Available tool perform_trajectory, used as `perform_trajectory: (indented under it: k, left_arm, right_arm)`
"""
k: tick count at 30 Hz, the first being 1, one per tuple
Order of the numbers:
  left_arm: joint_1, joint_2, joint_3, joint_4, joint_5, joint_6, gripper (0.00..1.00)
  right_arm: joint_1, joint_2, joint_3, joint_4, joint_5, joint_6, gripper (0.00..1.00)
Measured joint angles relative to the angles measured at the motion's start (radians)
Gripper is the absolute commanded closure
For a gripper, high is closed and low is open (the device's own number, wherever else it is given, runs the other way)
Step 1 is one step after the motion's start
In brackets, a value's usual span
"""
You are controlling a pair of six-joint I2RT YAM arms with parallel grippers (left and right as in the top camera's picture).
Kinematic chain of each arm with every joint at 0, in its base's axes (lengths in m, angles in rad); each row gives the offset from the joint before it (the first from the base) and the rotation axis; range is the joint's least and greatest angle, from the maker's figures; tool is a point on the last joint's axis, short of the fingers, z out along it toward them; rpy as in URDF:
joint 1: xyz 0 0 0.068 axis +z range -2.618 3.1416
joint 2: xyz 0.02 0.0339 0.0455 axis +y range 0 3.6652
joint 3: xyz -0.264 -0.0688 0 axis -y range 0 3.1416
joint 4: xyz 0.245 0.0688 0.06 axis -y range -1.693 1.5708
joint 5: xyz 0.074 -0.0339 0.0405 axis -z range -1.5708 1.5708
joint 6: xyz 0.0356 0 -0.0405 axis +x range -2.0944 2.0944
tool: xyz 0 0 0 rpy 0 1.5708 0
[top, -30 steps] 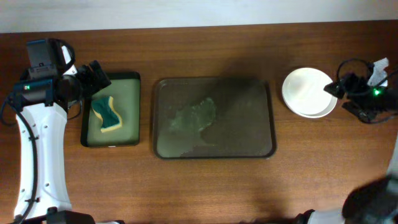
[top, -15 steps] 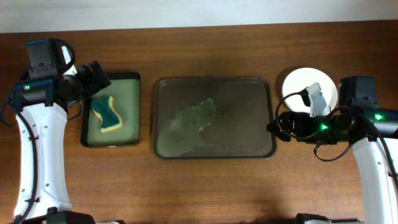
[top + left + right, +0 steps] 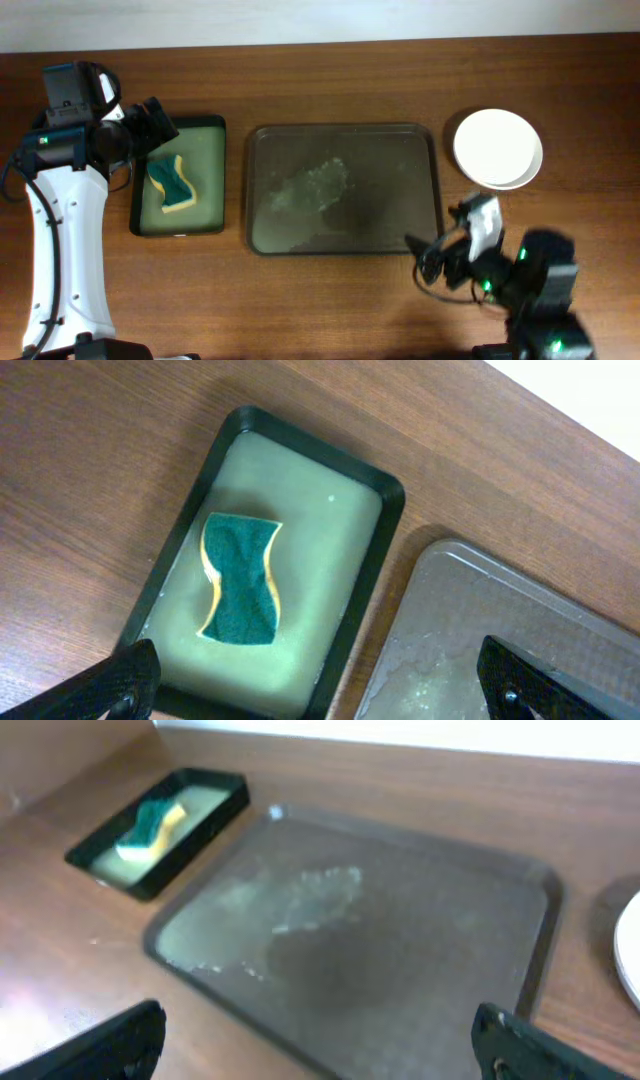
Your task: Clean dirty plates on tray and stack at the side
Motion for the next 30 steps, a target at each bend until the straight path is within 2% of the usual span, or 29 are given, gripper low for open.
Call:
perform_trajectory:
  k: [4,7,10,16,21,24,30]
  left_arm:
    - [0.000,0.000,0.000,0.000,0.000,0.000,0.01]
    - [0.000,0.001,0.000,0.000,0.000,0.000,0.01]
    - [0.000,0.001,0.000,0.000,0.000,0.000,0.01]
    - [0.000,0.001,0.000,0.000,0.000,0.000,0.01]
    - [0.000,0.001,0.000,0.000,0.000,0.000,0.01]
    - [0.000,0.001,0.000,0.000,0.000,0.000,0.01]
    - [0.000,0.001,0.000,0.000,0.000,0.000,0.01]
  right_arm:
    - [0.000,-0.293,-0.212,0.215,0.000,-0.004,0.02]
    - [0.000,-0.398,-0.269,0.322,0.018,-0.006,0.02]
    - [0.000,-0.459,-0.327,0.400,0.079,-0.008,0.02]
    - [0.000,-0.470,-0.440,0.602,0.159,-0.008,0.02]
    - [0.000,-0.470,-0.457,0.590,0.308,-0.009,0.02]
    - [0.000,-0.473,-0.457,0.427,0.410,-0.008,0.02]
    - [0.000,-0.470,-0.460,0.406,0.545,-0.008,0.02]
